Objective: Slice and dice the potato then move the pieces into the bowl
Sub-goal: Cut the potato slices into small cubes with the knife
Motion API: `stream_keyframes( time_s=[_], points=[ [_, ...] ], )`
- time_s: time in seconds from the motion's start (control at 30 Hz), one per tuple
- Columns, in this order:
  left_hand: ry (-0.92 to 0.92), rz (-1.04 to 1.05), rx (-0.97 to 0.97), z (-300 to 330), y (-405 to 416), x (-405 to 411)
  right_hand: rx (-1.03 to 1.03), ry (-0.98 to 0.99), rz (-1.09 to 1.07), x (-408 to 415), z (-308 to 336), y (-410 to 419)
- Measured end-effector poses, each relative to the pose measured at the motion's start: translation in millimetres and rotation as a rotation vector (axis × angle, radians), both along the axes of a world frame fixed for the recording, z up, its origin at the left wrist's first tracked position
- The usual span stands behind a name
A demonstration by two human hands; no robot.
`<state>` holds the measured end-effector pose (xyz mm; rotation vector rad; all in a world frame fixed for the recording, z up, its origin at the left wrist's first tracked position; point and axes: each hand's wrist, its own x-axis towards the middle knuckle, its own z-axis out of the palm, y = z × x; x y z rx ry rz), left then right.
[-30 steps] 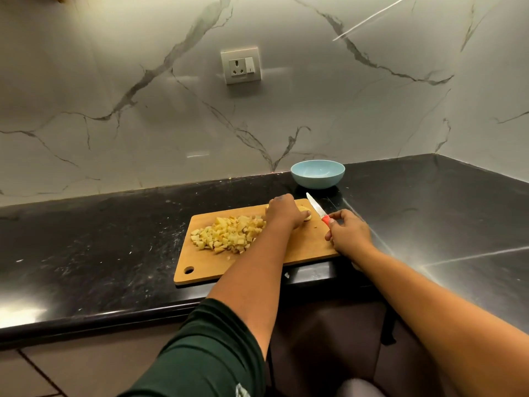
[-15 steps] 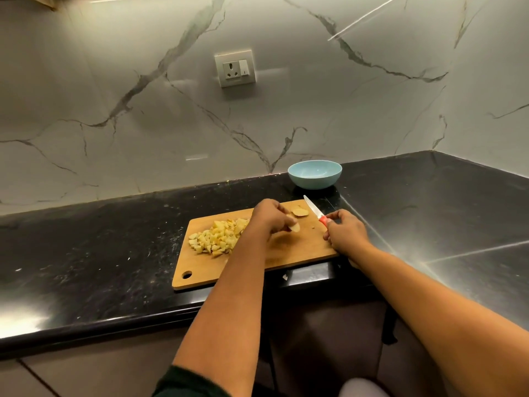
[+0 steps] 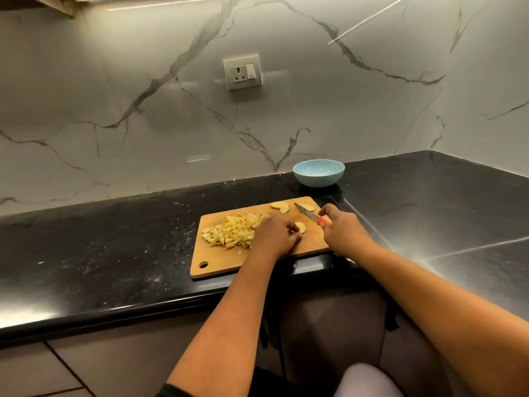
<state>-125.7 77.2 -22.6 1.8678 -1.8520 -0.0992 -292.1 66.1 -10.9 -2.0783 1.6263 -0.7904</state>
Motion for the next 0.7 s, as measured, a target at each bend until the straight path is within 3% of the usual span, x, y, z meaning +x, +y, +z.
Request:
stream_keyframes(
  time_s=[0.2,0.7],
  points=[
    [-0.122,0.109,-0.097,-6,1,-13,-0.060,0.181,-0.031,-1,20,15],
    [-0.095,0.072,-0.026,-9,14,-12,-0.022,0.335,-0.005,11,25,26]
  ],
)
